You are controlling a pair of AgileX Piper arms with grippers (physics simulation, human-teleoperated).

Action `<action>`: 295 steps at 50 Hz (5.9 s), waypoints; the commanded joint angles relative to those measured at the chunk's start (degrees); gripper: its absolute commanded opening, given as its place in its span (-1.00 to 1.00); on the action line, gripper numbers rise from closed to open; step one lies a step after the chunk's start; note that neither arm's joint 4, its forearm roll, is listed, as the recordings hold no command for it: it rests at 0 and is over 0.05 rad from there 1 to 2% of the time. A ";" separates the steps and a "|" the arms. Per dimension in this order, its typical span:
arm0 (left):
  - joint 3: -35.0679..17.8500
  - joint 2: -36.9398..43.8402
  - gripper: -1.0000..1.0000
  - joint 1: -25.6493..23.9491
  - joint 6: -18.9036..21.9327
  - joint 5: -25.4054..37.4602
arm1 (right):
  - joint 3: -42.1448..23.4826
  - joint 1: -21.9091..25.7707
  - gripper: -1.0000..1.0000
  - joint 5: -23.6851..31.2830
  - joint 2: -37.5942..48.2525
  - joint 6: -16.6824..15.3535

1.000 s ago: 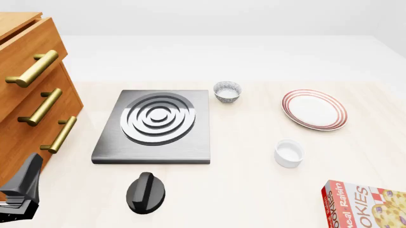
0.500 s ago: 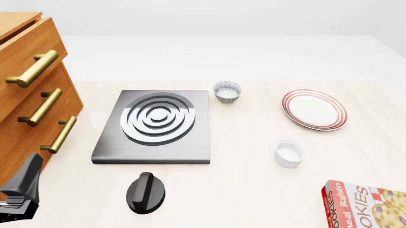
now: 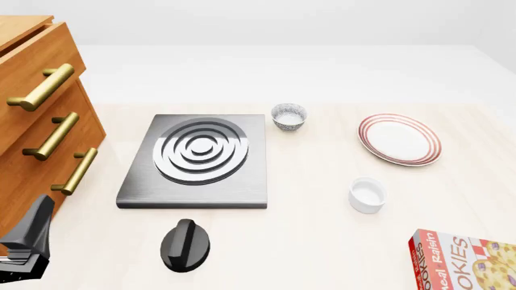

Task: Pick the akita bowl next to the cookies box and place it on the plate.

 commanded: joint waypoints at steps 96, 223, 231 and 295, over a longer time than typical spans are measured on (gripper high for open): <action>0.00 0.00 1.00 0.00 0.00 0.00 | 6.62 6.45 -1.00 -5.63 -4.95 -0.13; 0.00 0.00 1.00 0.00 0.00 0.00 | 7.03 34.86 -1.00 -7.38 -12.56 35.07; 0.00 0.00 1.00 0.00 0.00 0.00 | 7.47 36.00 -1.00 -8.16 -12.26 35.58; 0.00 0.00 1.00 0.00 0.00 0.00 | 20.95 43.39 -1.00 -15.62 -21.03 38.92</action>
